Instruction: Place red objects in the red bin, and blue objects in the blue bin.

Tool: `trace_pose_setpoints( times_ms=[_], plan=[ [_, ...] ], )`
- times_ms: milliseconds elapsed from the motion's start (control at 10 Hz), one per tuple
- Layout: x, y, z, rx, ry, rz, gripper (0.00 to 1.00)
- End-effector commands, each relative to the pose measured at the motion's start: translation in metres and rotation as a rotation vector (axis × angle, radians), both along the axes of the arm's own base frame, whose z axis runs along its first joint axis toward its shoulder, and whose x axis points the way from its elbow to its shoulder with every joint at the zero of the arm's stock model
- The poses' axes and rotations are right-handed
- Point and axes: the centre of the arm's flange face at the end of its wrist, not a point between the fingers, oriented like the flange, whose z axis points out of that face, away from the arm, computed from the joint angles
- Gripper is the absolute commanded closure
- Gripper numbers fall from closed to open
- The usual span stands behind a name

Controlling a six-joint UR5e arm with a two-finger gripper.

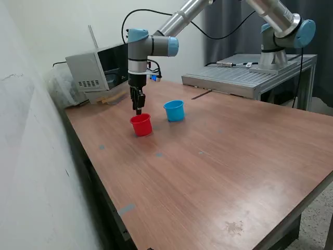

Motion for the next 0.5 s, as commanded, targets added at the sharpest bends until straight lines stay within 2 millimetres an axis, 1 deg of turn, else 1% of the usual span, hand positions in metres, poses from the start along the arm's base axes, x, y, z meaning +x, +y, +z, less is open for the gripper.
trace_pose_setpoints(
  times_ms=[0, 100, 200, 300, 400],
  plan=[
    [0.002, -0.001, -0.002, -0.002, -0.009, 0.000, 0.00],
    [0.009, -0.004, 0.011, 0.000, -0.002, 0.003, 0.00],
    [0.020, -0.013, 0.029, 0.001, 0.007, 0.011, 0.00],
    [0.039, -0.025, 0.056, 0.001, 0.010, 0.022, 0.00],
    [0.065, -0.041, 0.086, -0.006, -0.023, 0.034, 0.00]
  ],
)
